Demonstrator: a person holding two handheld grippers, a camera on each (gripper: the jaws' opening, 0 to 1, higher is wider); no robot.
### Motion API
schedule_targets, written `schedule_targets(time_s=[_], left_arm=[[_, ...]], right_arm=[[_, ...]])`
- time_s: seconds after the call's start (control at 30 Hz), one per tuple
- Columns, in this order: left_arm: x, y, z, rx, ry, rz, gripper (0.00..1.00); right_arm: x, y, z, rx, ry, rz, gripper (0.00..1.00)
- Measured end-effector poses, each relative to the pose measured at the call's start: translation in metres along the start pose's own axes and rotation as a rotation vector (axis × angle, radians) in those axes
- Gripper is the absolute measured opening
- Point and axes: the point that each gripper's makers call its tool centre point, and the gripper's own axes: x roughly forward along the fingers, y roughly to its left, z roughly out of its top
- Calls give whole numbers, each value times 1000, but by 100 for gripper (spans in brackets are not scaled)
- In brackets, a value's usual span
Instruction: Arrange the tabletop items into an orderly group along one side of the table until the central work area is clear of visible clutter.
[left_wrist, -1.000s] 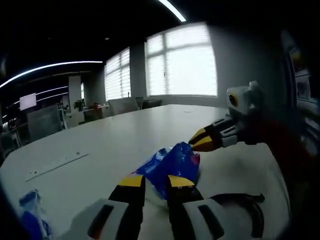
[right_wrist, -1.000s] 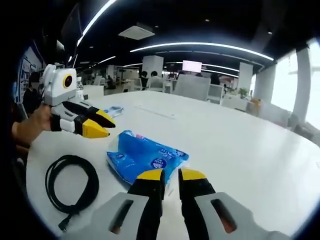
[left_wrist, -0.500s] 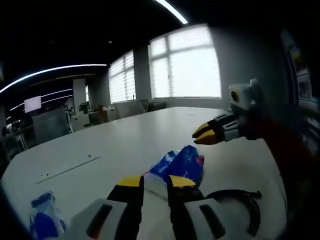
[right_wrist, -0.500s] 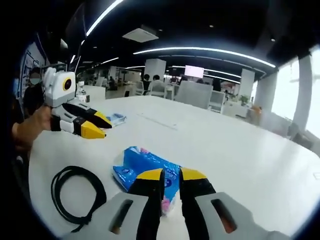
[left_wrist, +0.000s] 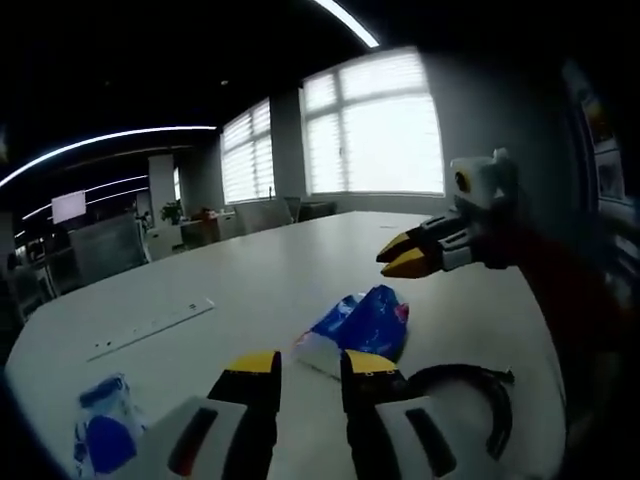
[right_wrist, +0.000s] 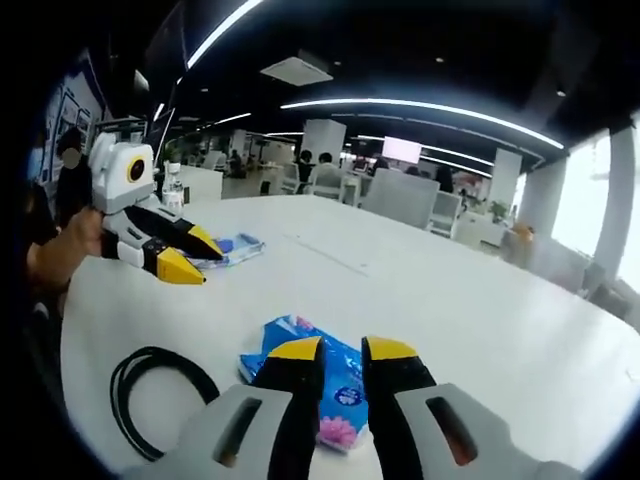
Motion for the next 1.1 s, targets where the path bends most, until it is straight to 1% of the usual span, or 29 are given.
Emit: schedule_targets(time_s=[0.23,0.33,0.4,0.47,0.53,0.63,0.77,0.87,0.97,1.1], left_arm=[[-12,10,-2,-29,-4,19,24],[-19,8,-4,-26,-3,17,25],[-21,13,-3,-23,-5,20,25],[-31,13,-4,-39,-17,35,25],[-35,17,-5,-51,-22,41,26],[-41,21,-9,-48,-9,55,26],[-48,33,-11,-58,2,76,26],[-54,36,-13,-54,6,91,26],[-62,40,-14,-52,11,102,27],[-74,43,-13,-49,14,101,28]], right_arm=[[11,7,7,-21,5,29,15],[16,11,11,-23,3,46,15],[20,15,13,-27,1,53,15],[24,18,15,-28,0,66,16],[28,21,18,-34,0,73,17],[32,26,24,-43,-11,85,17],[39,33,34,-40,-38,104,17],[45,40,39,-50,-42,122,17],[52,46,42,-58,-43,138,17],[60,58,44,-66,-46,164,18]])
